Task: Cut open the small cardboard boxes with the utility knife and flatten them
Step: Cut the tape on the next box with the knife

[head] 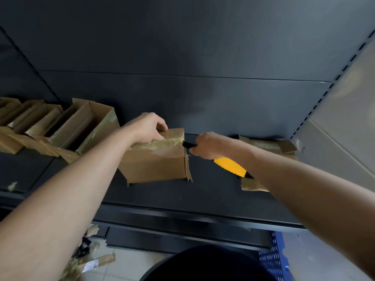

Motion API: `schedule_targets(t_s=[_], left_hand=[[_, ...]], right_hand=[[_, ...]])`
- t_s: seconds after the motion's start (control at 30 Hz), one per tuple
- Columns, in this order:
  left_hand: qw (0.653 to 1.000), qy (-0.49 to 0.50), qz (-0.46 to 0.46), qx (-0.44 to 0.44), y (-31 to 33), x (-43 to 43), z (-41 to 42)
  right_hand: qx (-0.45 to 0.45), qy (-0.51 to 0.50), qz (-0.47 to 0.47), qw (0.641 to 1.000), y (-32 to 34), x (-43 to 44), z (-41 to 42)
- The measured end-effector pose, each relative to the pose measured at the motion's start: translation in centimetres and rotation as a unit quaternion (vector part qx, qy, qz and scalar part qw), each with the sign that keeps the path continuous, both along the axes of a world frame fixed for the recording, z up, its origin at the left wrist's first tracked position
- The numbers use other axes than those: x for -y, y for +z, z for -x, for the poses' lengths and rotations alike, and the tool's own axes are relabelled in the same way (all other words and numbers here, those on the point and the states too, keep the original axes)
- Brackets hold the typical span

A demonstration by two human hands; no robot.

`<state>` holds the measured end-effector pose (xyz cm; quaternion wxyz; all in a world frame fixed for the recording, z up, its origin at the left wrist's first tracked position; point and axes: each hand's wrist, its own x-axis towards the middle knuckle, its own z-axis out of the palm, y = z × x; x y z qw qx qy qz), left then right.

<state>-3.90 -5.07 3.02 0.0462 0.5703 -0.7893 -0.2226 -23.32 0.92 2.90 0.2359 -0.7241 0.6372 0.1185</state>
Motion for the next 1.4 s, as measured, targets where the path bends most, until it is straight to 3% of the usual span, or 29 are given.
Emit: schedule_targets(t_s=[0.2,0.3,0.5,0.83,1.0,1.4], left_hand=[[1.0,0.007,0.01,0.018,0.1,0.0,0.2],[0.999,0.015,0.014,0.028,0.1,0.1,0.1],[0.999,0.022,0.006,0.034,0.4,0.0,0.5],[0.999,0.035,0.003,0.027,0.6,-0.4,0.9],[0.999,0.044,0.004,0.022,0.7,-0.3,1.4],[0.997,0.076,0.019,0.008,0.4,-0.4,1.7]], right_hand=[[0.147,-0.126,-0.078,0.978,-0.2,-0.2,-1.7],[0.188,-0.152,-0.065,0.968,-0.2,-0.2,-2.1],[0.179,-0.204,-0.042,0.961,-0.5,0.0,-1.6],[0.188,-0.163,0.018,0.968,-1.6,-0.2,-0.9],[0.224,-0.181,0.004,0.958,-1.6,0.1,-1.1],[0.197,-0.238,0.011,0.951,-1.6,1.0,0.5]])
